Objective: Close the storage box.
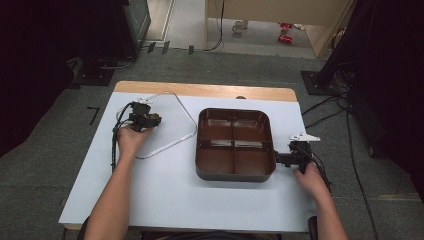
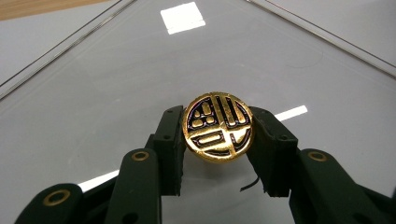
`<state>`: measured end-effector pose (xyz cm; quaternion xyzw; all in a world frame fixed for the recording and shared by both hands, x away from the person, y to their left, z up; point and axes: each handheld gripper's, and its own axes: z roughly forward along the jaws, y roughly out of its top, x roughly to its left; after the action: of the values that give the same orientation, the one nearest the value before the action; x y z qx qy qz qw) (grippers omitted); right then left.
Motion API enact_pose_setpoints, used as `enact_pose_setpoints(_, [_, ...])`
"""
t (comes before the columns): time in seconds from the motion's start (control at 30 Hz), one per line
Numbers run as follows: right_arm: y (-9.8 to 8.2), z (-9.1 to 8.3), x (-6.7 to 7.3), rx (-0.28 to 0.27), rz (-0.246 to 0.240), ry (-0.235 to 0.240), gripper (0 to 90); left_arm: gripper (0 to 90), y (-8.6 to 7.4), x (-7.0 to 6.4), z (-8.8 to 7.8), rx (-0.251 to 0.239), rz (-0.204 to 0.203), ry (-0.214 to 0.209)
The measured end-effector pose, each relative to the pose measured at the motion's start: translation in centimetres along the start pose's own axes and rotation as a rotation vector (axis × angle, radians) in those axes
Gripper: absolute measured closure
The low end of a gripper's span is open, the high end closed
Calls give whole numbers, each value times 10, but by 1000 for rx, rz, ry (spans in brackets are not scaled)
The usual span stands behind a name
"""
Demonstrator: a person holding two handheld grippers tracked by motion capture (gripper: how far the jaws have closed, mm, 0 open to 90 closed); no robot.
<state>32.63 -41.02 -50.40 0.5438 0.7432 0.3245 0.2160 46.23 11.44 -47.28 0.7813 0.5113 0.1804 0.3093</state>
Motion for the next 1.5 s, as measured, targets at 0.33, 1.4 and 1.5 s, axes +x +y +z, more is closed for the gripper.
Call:
enact_pose_setpoints(0.33, [0, 0, 0, 0, 0, 0, 91, 593, 4, 0, -6, 30, -3, -25])
enact_pose_setpoints(1.4, [0, 0, 0, 0, 0, 0, 91, 594, 34, -12, -82, -81, 27, -84])
enact_pose_setpoints(1.5, [0, 0, 0, 0, 0, 0, 91, 594, 37, -20, -85, -94, 32, -114])
